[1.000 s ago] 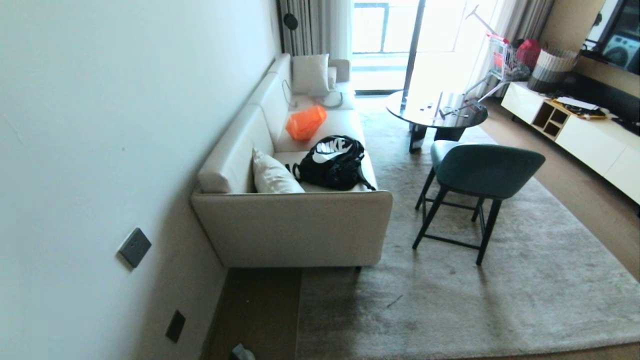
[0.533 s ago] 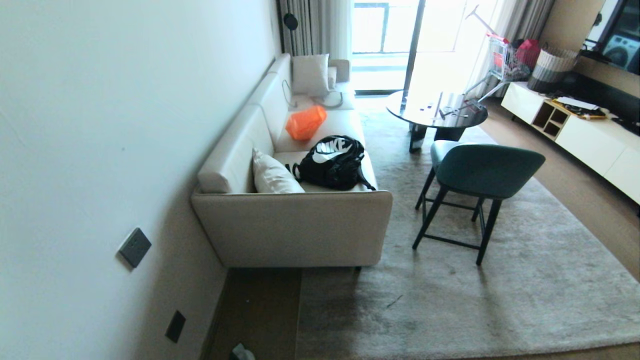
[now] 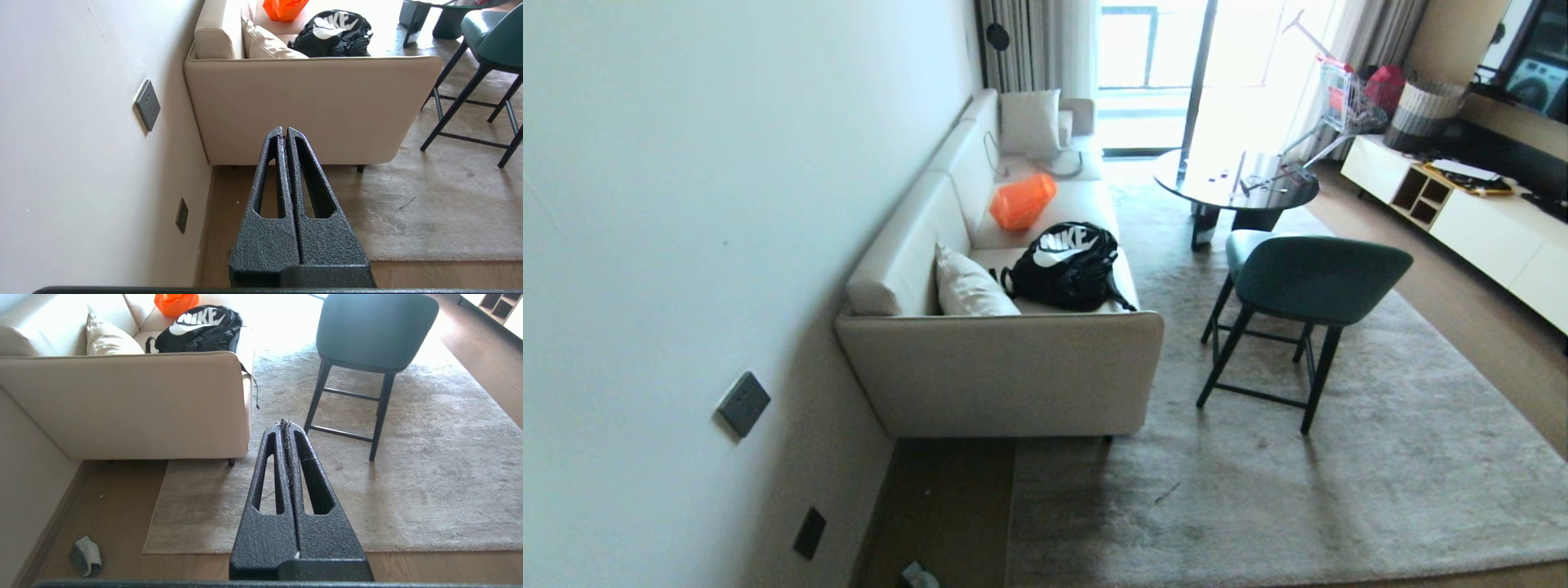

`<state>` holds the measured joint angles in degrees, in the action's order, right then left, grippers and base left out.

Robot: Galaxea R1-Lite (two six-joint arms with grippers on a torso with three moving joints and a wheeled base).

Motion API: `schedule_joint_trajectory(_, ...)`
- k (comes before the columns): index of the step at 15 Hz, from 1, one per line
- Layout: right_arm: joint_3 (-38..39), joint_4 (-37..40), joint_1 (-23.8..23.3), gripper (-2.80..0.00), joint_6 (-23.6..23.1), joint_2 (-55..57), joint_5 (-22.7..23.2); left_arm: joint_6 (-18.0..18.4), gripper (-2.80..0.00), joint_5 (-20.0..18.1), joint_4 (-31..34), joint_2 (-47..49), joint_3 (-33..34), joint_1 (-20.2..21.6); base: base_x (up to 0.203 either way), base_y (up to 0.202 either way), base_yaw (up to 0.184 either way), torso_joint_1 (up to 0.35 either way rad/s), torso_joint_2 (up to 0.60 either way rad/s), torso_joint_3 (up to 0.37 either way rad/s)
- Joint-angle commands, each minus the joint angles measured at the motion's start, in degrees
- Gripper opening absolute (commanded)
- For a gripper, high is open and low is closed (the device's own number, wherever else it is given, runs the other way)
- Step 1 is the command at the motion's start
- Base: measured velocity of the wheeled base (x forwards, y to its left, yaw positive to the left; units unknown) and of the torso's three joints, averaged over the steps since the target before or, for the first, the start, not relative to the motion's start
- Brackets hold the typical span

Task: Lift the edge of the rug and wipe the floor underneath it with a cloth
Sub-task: Pick up the rag

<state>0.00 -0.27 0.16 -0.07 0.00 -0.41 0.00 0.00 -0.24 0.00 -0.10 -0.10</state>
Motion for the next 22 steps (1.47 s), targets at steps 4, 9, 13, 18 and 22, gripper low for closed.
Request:
schedule_joint_trajectory(4,0.0,0.0,0.0,-2.80,0.0,0.1,0.0,0.0,-2.80,0.0,0.0,0.0,0.0,0.0,0.000,0.000,0.000,-0.119,0.31,0.171)
schedule_joint_trajectory(9,0.0,0.0,0.0,-2.80,0.7,0.1,-0.1,0.0,-2.80,0.0,0.0,0.0,0.0,0.0,0.000,0.000,0.000,-0.128,0.31,0.182)
schedule_joint_trajectory(13,0.0,0.0,0.0,-2.80,0.7,0.1,-0.1,-0.1,-2.80,0.0,0.0,0.0,0.0,0.0,0.000,0.000,0.000,-0.133,0.33,0.200)
schedule_joint_trajectory(18,0.0,0.0,0.0,-2.80,0.7,0.1,-0.1,0.0,-2.80,0.0,0.0,0.0,0.0,0.0,0.000,0.000,0.000,-0.134,0.35,0.215)
schedule_joint_trajectory(22,0.0,0.0,0.0,-2.80,0.7,0.1,-0.1,-0.1,-2.80,0.0,0.0,0.0,0.0,0.0,0.000,0.000,0.000,-0.168,0.46,0.286)
